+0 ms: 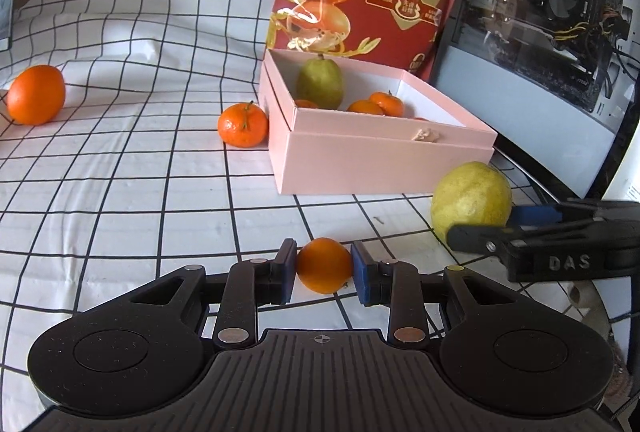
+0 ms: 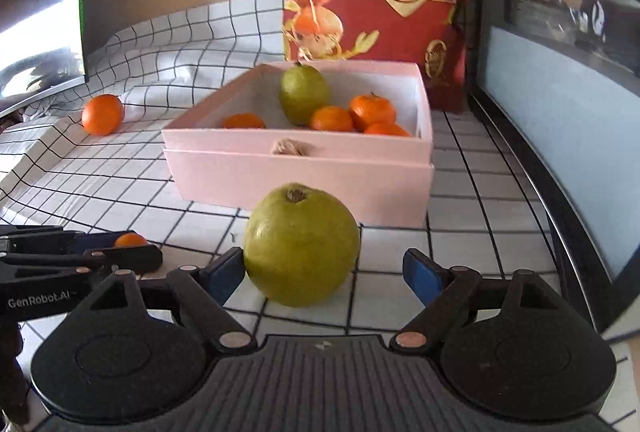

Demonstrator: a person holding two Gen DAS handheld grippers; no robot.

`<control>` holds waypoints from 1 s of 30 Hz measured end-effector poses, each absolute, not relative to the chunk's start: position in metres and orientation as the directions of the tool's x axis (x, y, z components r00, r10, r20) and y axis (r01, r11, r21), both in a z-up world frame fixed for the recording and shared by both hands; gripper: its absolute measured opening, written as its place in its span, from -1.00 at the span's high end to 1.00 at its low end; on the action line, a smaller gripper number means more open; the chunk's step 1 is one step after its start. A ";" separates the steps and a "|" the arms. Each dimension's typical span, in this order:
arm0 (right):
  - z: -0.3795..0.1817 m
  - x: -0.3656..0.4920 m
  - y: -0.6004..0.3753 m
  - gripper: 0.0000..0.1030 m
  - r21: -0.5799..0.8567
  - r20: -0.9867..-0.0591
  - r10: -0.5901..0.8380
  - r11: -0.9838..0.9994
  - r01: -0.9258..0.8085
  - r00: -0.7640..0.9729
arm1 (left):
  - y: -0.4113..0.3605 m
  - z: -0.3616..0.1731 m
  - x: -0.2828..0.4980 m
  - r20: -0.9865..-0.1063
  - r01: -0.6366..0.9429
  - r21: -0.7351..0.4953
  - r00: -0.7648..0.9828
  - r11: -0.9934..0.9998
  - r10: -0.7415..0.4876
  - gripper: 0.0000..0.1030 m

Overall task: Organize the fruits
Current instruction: 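Carry the tangerine in the left gripper and the pear in the right toward the box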

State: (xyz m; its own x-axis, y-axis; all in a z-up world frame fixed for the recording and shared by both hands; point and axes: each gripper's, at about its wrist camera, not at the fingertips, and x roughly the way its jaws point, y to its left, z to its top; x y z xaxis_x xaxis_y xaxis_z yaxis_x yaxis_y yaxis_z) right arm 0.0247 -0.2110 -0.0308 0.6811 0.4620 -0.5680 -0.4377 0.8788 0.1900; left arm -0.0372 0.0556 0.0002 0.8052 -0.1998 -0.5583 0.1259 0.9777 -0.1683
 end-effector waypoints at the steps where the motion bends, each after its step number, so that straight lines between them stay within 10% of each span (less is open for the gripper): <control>1: -0.032 0.025 -0.214 -0.67 0.196 -0.577 0.467 0.875 -0.442 0.669 | 0.056 0.000 -0.037 -0.558 0.128 -0.169 0.805 0.977 -0.202 0.34; 30: -0.038 0.018 -0.210 -1.00 0.124 -0.658 0.442 0.862 -0.491 0.610 | 0.059 -0.001 -0.033 -0.545 0.121 -0.247 0.803 0.962 -0.241 0.35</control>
